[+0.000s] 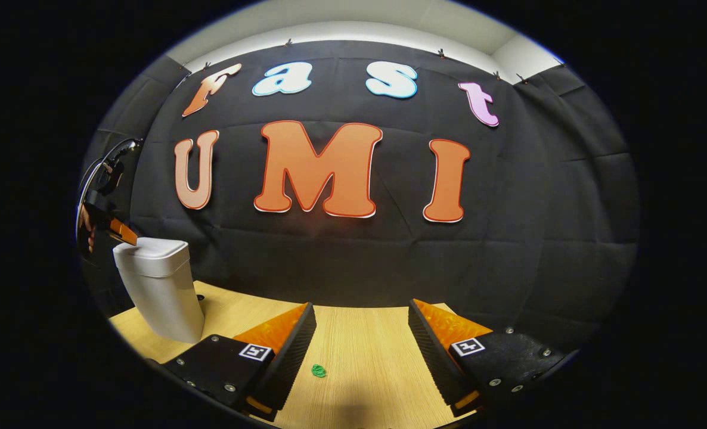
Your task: Press the lid of the desktop garbage bin to open it, pick up the crumpled paper on the desktop and throw it into the bin, then pick up the pop can on the desktop and drop it into the bin, and finally close the garbage bin lid.
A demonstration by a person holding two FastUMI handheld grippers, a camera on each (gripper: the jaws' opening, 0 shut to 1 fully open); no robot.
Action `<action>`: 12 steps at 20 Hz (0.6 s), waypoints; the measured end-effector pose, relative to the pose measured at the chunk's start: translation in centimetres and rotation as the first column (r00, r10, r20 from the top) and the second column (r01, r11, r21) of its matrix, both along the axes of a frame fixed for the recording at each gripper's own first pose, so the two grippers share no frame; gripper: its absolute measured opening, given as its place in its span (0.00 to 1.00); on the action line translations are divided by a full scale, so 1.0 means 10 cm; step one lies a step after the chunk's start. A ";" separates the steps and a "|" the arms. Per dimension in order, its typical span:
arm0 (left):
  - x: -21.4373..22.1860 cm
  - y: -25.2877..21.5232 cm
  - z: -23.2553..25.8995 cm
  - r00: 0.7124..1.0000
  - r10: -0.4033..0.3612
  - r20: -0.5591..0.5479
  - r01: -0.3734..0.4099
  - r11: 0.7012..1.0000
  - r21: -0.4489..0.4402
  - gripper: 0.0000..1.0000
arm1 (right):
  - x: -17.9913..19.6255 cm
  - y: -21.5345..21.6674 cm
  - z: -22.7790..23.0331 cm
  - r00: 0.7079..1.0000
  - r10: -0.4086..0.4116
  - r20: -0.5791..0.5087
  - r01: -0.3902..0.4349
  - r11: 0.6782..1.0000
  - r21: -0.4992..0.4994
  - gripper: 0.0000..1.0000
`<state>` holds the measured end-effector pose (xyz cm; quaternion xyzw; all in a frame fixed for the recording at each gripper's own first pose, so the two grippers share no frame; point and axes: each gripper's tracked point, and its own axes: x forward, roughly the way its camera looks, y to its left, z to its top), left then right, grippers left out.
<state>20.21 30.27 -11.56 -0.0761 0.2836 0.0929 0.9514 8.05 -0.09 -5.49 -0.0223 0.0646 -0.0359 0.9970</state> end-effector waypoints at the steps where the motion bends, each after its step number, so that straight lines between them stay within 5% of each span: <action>1: 0.00 -0.02 -0.03 1.000 -0.008 -0.026 0.007 1.000 -0.006 0.00 | 0.00 0.00 -0.01 1.000 0.002 -0.002 -0.002 1.000 -0.002 0.93; 12: 0.08 -0.03 -0.21 0.965 -0.068 -0.252 0.052 0.996 -0.070 0.00 | 0.02 0.03 -0.06 1.000 0.018 -0.009 -0.018 1.000 -0.007 0.94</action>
